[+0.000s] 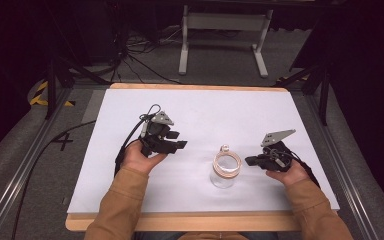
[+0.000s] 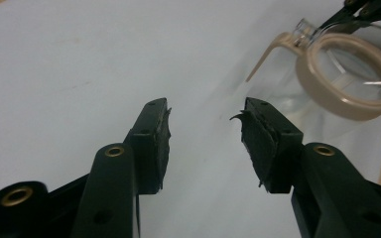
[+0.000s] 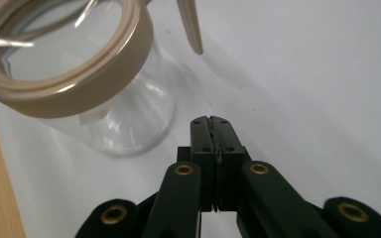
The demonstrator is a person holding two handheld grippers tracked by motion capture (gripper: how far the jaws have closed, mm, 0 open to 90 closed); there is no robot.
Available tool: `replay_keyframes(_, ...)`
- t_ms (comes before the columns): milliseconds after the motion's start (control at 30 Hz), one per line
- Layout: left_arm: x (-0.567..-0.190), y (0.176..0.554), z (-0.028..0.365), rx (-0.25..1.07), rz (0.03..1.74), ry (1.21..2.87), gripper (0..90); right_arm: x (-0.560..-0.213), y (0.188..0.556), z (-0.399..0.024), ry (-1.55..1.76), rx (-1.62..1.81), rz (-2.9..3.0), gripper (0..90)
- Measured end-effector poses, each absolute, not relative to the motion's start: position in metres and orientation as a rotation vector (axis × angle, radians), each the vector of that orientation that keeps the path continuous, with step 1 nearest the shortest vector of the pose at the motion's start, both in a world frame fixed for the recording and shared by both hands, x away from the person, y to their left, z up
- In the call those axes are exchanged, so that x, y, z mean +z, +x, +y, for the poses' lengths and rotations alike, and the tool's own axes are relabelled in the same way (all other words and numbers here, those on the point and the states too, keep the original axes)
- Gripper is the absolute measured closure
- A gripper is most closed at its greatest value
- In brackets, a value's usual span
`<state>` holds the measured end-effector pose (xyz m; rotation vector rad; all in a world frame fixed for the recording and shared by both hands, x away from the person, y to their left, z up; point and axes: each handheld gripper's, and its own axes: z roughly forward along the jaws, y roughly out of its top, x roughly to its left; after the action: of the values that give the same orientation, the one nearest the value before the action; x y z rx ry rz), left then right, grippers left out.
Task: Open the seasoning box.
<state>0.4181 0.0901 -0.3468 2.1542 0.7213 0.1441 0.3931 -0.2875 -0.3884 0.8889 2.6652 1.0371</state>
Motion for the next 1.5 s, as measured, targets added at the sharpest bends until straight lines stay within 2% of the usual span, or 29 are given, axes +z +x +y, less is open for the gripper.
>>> replay_keyframes(67, -0.346, 0.418, 0.087, 0.132, 0.715, 2.14, 55.2, -0.387, 0.393, -0.289, 0.891, 1.049, 2.653, 89.5)
replay_keyframes(233, -0.342, 0.419, 0.073, 0.056, 0.679, 2.109, 64.8, -0.382, 0.392, -0.295, 0.92, 1.1, 2.602, 89.3)
replay_keyframes(367, -0.339, 0.42, 0.06, 0.019, 0.612, 2.111, 82.5, -0.381, 0.389, -0.3, 0.933, 1.122, 2.586, 89.3)
replay_keyframes(467, -0.337, 0.422, 0.049, 0.014, 0.581, 2.113, 87.9, -0.381, 0.386, -0.303, 0.943, 1.126, 2.585, 89.3)
replay_keyframes(767, -0.342, 0.436, 0.007, -0.048, 0.524, 2.134, 89.4, -0.381, 0.38, -0.309, 0.96, 1.124, 2.581, 89.3)
replay_keyframes(1100, -0.351, 0.443, -0.016, -0.093, 0.513, 2.145, 89.4, -0.383, 0.382, -0.308, 0.949, 1.126, 2.592, 89.3)
replay_keyframes(1500, -0.354, 0.445, -0.022, -0.112, 0.521, 2.154, 89.4, -0.383, 0.381, -0.304, 0.936, 1.13, 2.61, 89.3)
